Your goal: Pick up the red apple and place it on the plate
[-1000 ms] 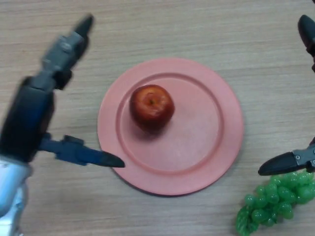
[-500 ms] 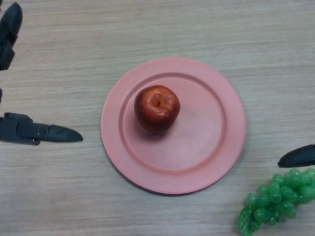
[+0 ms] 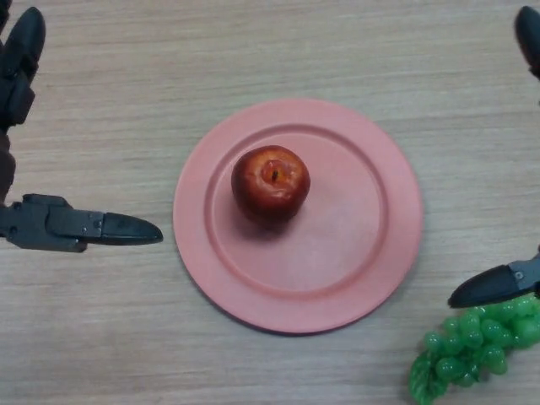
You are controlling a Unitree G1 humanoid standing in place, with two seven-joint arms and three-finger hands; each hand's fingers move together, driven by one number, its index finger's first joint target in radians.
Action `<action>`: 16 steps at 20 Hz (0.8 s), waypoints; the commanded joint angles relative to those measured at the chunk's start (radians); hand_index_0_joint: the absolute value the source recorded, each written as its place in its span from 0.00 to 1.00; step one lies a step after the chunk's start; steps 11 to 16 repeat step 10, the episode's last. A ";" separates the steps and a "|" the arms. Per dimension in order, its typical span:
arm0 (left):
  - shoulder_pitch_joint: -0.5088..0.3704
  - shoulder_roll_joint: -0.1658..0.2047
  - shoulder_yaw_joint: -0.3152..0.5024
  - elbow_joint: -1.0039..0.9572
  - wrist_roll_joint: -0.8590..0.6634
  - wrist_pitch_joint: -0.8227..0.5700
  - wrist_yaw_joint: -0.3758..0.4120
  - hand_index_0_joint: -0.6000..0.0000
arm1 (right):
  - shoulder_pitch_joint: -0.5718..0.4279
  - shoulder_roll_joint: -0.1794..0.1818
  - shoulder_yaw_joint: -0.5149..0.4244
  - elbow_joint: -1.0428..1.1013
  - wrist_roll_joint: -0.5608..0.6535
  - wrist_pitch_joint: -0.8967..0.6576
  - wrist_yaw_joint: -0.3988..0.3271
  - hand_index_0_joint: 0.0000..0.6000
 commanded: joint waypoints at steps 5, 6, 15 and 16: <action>-0.057 0.040 0.045 -0.107 0.032 -0.037 0.025 1.00 | -0.075 -0.019 0.050 -0.038 -0.060 -0.056 -0.059 0.00; -0.059 0.040 0.033 -0.104 0.048 -0.051 0.021 1.00 | -0.079 -0.017 0.060 -0.030 -0.074 -0.054 -0.047 0.00; -0.038 0.032 0.049 -0.109 0.027 -0.039 -0.022 1.00 | -0.073 0.002 0.062 -0.014 -0.079 -0.070 -0.039 0.00; -0.038 0.032 0.049 -0.109 0.027 -0.039 -0.022 1.00 | -0.073 0.002 0.062 -0.014 -0.079 -0.070 -0.039 0.00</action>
